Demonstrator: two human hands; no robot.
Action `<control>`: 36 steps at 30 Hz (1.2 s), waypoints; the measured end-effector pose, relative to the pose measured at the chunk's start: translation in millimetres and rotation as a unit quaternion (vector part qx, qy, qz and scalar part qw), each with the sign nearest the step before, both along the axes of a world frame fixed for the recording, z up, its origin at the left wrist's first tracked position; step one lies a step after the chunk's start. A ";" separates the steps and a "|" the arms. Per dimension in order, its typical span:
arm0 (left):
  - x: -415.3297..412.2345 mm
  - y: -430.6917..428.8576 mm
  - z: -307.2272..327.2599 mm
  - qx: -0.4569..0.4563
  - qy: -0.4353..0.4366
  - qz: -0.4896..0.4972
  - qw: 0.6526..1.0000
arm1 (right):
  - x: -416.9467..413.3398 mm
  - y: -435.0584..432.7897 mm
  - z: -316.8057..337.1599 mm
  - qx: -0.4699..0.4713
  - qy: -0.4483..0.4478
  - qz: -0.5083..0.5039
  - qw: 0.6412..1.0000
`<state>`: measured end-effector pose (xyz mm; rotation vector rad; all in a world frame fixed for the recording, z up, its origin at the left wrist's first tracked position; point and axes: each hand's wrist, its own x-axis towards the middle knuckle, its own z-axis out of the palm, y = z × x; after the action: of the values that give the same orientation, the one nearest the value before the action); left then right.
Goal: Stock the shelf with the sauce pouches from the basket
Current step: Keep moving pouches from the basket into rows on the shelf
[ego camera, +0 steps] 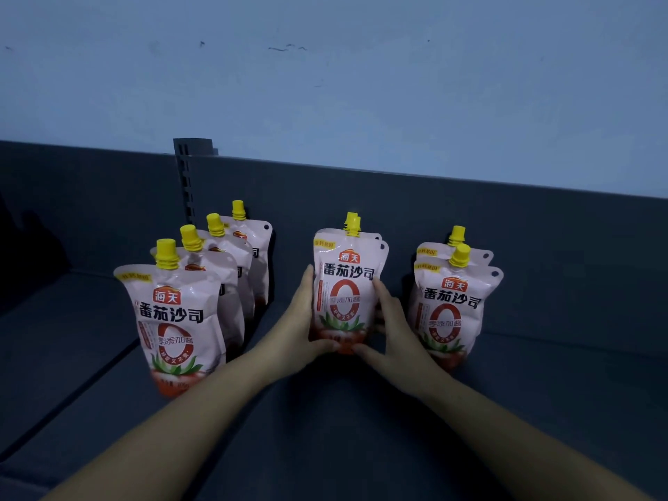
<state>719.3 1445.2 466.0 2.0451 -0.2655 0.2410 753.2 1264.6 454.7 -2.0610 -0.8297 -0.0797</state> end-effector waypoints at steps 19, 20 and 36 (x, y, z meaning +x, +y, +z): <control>19.1 8.8 -19.8 0.161 0.041 0.130 0.977 | -4.0 16.6 -0.4 -0.067 0.002 -0.116 0.991; 17.8 10.3 -21.1 0.168 0.048 0.133 0.976 | -6.6 14.5 0.3 -0.075 0.006 -0.116 0.990; -60.9 -23.4 -7.2 0.283 0.168 0.176 0.928 | -59.4 -30.1 8.2 -0.197 0.064 0.003 0.978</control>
<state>658.4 1421.8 458.8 2.6582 0.2872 0.0234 693.8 1234.5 462.9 -2.4031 -0.8197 0.2363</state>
